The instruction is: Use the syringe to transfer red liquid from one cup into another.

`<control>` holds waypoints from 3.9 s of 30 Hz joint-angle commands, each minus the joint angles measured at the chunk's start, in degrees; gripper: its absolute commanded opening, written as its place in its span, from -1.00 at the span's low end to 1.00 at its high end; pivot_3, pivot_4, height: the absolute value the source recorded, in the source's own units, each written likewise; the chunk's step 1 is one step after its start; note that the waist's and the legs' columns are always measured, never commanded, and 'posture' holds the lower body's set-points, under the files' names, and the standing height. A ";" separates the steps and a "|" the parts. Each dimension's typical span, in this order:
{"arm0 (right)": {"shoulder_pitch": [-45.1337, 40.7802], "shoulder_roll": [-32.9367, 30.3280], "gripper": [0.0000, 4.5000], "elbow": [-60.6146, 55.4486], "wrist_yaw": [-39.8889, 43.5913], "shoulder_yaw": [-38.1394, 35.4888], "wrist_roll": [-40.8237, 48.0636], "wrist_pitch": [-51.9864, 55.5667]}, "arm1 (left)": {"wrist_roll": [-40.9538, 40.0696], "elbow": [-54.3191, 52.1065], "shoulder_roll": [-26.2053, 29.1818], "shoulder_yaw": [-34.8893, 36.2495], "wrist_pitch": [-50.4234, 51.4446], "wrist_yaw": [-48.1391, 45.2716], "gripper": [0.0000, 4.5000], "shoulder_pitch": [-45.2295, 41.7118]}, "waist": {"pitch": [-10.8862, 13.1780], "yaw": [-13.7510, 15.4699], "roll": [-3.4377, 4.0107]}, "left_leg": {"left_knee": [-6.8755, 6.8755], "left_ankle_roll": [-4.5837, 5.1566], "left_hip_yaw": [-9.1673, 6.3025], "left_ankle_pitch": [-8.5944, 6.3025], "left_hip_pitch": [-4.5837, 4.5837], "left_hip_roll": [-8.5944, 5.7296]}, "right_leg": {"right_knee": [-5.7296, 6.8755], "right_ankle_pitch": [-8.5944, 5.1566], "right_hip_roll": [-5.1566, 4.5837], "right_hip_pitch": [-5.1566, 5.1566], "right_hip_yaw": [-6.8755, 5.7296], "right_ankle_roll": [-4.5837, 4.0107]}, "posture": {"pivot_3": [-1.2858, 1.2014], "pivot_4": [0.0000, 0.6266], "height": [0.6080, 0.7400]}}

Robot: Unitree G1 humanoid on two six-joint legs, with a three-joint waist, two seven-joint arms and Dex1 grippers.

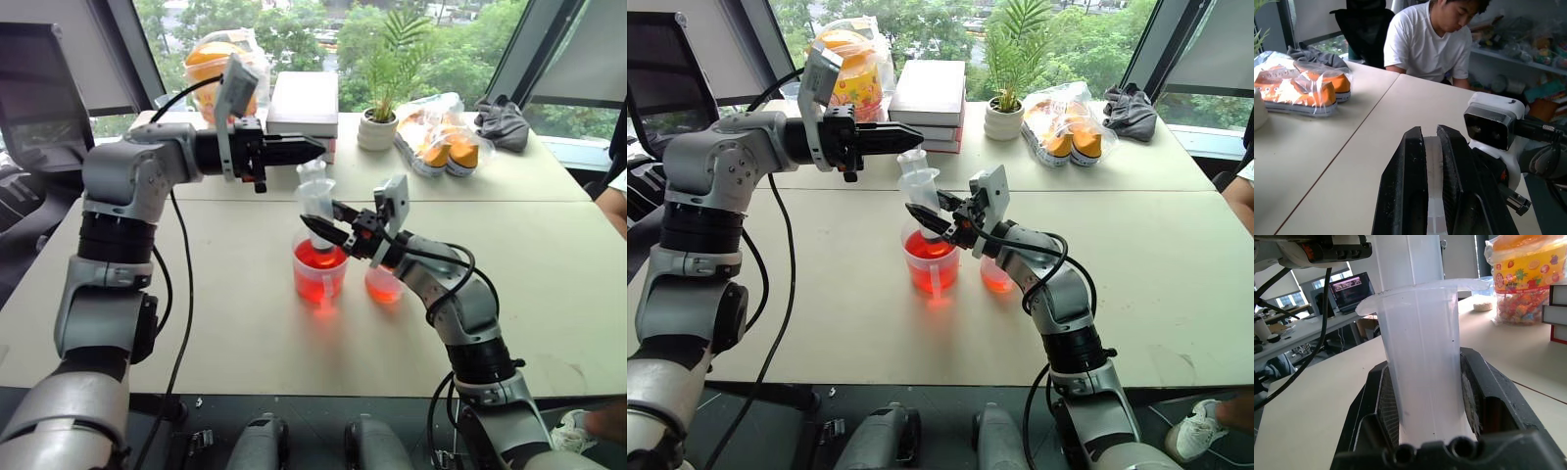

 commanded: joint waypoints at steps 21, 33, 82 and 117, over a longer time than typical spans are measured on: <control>-4.05 -2.16 -0.39 -9.22 -3.29 -5.43 3.96 6.13 | -2.74 -7.09 3.39 6.13 0.03 -0.51 0.97 2.43 | 0.01 0.02 0.00 | 0.00 0.00 0.00 0.00 -0.01 0.01 | 0.01 0.00 -0.02 -0.02 0.01 0.00 | 0.03 -0.52 1.00; -9.25 -9.92 -0.39 -16.83 -12.15 -21.61 15.73 16.91 | -2.17 -5.50 0.07 4.72 -1.40 -1.07 0.97 1.70 | 0.00 0.31 0.00 | -0.01 0.01 0.00 -0.01 -0.01 -0.03 | -0.08 0.00 -0.11 0.03 -0.01 0.00 | 0.03 -0.52 1.00; 10.89 -12.56 -0.39 -24.57 -14.31 -16.25 7.96 9.39 | 11.57 25.44 -21.92 -1.75 -20.02 -12.96 -0.98 -13.51 | 0.04 0.11 -0.06 | -0.02 0.15 0.53 -0.08 -0.02 0.10 | -0.05 0.02 0.21 -0.20 0.58 0.10 | 0.03 -0.52 1.00; 4.58 -17.87 -0.39 -28.83 -18.90 -22.39 17.30 17.95 | 12.35 15.52 -23.74 -4.58 -15.90 -11.66 -0.98 -3.42 | 0.04 0.17 -0.07 | 0.00 0.15 0.56 -0.08 -0.02 0.11 | -0.03 0.03 0.20 -0.21 0.64 0.12 | 0.03 -0.52 1.00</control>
